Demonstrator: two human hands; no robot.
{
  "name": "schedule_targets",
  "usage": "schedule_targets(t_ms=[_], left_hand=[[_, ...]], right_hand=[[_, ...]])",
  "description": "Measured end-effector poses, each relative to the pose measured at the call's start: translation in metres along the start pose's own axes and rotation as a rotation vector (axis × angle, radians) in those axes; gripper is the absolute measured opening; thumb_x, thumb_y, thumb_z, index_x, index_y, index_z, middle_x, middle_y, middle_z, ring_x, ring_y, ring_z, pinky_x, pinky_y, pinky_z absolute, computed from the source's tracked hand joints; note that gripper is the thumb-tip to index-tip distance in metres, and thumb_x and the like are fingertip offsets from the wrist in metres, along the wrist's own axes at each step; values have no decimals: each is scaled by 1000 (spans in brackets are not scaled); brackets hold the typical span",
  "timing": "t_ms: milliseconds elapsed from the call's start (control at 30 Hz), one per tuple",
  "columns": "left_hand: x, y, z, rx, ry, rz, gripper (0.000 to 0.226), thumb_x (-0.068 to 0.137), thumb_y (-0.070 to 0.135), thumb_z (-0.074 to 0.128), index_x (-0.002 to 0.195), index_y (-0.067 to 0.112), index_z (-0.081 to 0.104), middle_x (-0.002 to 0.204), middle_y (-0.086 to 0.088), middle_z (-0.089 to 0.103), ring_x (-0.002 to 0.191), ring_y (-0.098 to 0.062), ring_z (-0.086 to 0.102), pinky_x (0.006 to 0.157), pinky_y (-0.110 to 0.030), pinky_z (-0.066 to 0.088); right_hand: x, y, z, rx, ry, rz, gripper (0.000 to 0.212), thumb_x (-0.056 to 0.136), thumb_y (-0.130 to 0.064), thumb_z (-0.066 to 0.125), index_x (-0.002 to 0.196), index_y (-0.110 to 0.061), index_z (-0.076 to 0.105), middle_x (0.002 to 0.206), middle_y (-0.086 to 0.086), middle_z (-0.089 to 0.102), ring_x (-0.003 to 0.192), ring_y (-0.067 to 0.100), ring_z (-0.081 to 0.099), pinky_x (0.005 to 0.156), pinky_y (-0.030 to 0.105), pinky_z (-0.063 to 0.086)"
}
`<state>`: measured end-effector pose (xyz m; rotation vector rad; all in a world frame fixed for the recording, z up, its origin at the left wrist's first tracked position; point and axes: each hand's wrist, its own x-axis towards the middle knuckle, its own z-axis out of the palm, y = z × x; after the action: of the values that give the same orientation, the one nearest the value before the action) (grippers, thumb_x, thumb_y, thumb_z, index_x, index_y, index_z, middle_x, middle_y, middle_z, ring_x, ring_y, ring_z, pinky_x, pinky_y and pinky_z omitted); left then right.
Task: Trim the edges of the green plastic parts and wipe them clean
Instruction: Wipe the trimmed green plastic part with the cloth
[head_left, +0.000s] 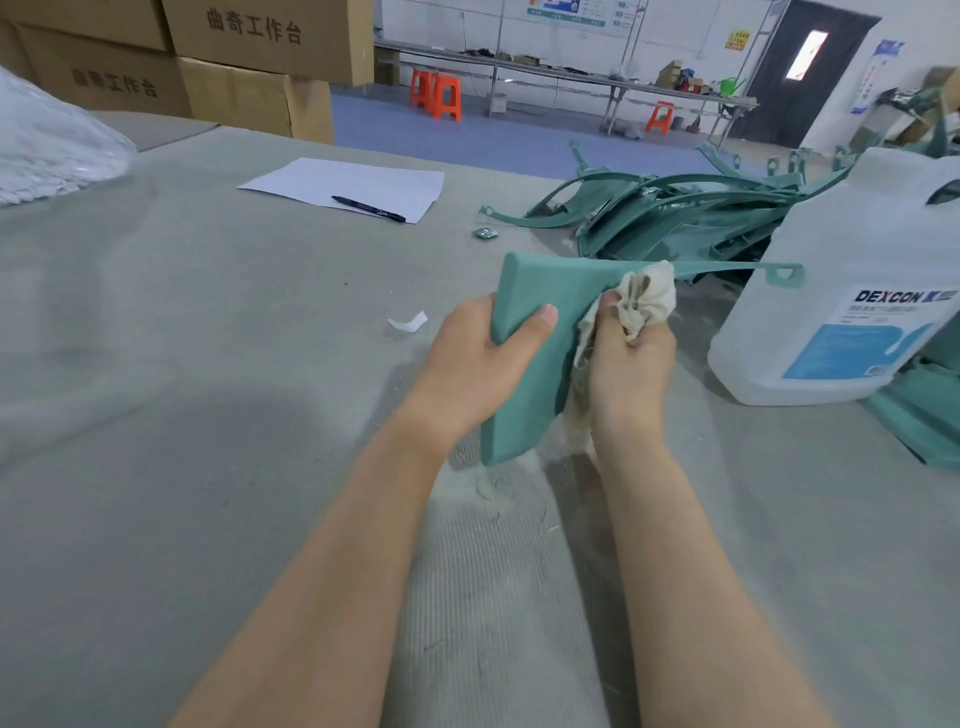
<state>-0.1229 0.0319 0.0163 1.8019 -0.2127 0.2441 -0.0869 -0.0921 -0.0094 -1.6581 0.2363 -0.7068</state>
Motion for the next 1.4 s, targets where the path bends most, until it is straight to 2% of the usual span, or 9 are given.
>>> schedule_targets(t_ms=[300, 467, 600, 767, 867, 967, 1133, 1267, 1400], left_hand=[[2, -3, -3, -43, 16, -53, 30, 95, 30, 57, 90, 1, 64, 80, -6, 64, 73, -17, 59, 66, -27, 46], [6, -3, -8, -93, 169, -115, 25, 93, 26, 59, 89, 3, 68, 87, -13, 71, 87, -30, 67, 79, -41, 53], [6, -3, -6, -116, 129, -155, 28, 93, 26, 59, 90, -1, 67, 92, -18, 71, 90, -33, 68, 80, -43, 53], [4, -4, -2, -92, 72, -116, 32, 94, 30, 58, 89, -1, 65, 93, -18, 70, 90, -32, 66, 79, -40, 53], [4, -7, -4, -122, 88, -127, 29, 94, 31, 57, 87, 4, 66, 88, -15, 70, 82, -26, 67, 71, -32, 51], [7, -9, -5, -185, 155, -165, 19, 95, 29, 58, 81, 18, 66, 81, -2, 70, 79, -18, 67, 70, -30, 54], [8, -12, -7, -213, 184, -197, 18, 94, 24, 60, 79, 14, 66, 82, -7, 70, 80, -25, 68, 72, -34, 55], [5, -7, -1, -108, 122, -107, 26, 94, 27, 59, 85, 3, 66, 87, -14, 72, 84, -29, 67, 72, -37, 53], [1, -3, 5, 14, 57, -3, 31, 94, 29, 58, 68, 13, 57, 66, -2, 60, 66, -20, 55, 61, -31, 43]], right_hand=[[0, -2, -4, 188, -42, 239, 32, 98, -42, 51, 80, -19, 65, 77, -7, 70, 77, 10, 68, 76, 29, 54], [-9, -3, 10, 28, -290, 43, 18, 96, -14, 56, 80, -21, 61, 88, 5, 71, 81, 14, 63, 83, 39, 52], [-9, 3, 10, -175, -184, 9, 22, 100, -29, 49, 97, -11, 62, 96, 6, 68, 93, 27, 63, 82, 37, 50], [-7, 1, 5, -42, -65, 110, 26, 100, -35, 49, 80, -20, 58, 86, 0, 65, 89, 22, 63, 82, 34, 49], [-9, -1, 5, 136, -117, 186, 22, 98, -36, 53, 80, -27, 61, 84, -11, 68, 85, 8, 65, 82, 27, 51], [-10, 0, 9, 215, -267, 161, 9, 96, -15, 57, 99, -18, 66, 101, 1, 72, 99, 16, 67, 91, 34, 54], [-10, 6, 11, -136, -251, 33, 15, 96, -18, 54, 104, -8, 64, 99, 9, 70, 95, 28, 65, 87, 45, 52], [-6, 7, 8, -184, -121, 16, 23, 100, -31, 49, 83, -18, 57, 83, -1, 61, 88, 25, 60, 75, 31, 45], [-1, 6, 2, -44, -40, 174, 32, 99, -37, 50, 69, -26, 50, 71, -7, 57, 81, 21, 61, 75, 31, 47]])
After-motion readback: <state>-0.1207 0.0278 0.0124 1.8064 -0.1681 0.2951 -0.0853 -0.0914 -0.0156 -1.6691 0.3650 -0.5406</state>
